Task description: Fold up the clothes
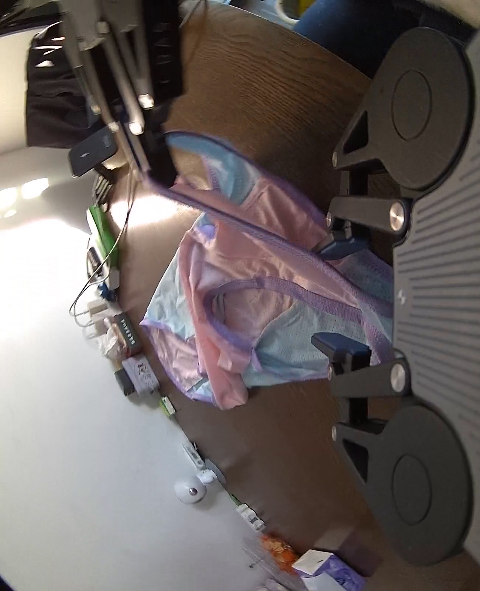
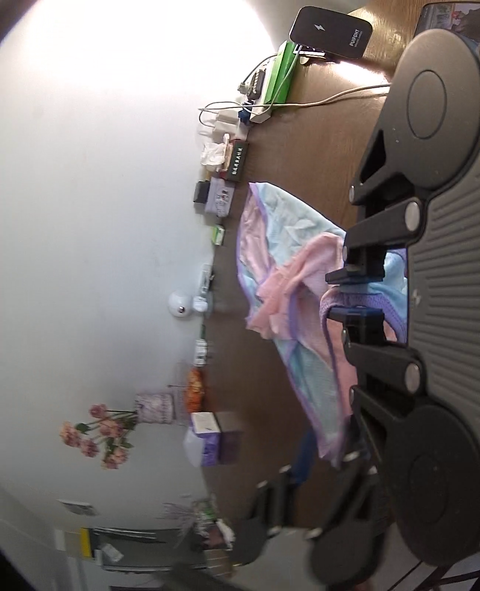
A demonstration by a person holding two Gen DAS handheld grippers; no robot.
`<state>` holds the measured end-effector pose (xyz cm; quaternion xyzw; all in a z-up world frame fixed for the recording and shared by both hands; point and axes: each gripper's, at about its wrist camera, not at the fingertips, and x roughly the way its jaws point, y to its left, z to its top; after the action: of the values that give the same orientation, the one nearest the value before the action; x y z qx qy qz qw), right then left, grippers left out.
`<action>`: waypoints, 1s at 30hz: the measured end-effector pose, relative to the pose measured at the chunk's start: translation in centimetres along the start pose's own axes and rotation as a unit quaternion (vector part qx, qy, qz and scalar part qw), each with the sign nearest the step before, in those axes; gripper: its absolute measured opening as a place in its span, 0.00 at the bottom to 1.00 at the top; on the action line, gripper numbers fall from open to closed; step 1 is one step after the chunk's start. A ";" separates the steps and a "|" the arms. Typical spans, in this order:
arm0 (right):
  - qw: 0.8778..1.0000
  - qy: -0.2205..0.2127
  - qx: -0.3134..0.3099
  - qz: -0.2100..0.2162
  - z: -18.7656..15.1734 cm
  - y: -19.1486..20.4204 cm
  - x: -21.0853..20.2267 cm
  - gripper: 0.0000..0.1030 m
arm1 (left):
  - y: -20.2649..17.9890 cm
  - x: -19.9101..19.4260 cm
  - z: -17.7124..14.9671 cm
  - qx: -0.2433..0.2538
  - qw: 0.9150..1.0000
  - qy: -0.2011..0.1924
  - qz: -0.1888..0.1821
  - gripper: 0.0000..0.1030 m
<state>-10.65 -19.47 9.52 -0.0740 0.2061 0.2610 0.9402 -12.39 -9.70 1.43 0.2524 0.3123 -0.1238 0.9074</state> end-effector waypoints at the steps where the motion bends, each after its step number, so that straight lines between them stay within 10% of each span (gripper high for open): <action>1: 1.000 -0.006 0.005 0.001 0.1 -0.3 -0.1 0.11 | -0.2 0.3 0.0 0.007 1.000 0.004 0.005 0.43; 9: 0.999 -0.025 0.041 0.009 0.0 -2.5 -0.6 0.11 | 1.4 1.4 0.3 -0.038 0.997 0.052 0.037 0.05; 23: 0.996 0.055 -0.065 -0.014 -3.4 0.3 2.0 0.11 | 2.8 0.0 1.3 -0.099 0.990 0.032 0.098 0.03; 30: 0.987 0.082 -0.122 -0.061 -5.1 3.0 2.3 0.16 | 6.1 -0.7 -0.3 -0.246 0.966 -0.001 0.084 0.02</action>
<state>-12.20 -17.16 3.84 -0.2216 0.2442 0.2192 0.9183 -10.79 -4.33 4.00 0.0470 0.3098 0.0336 0.9490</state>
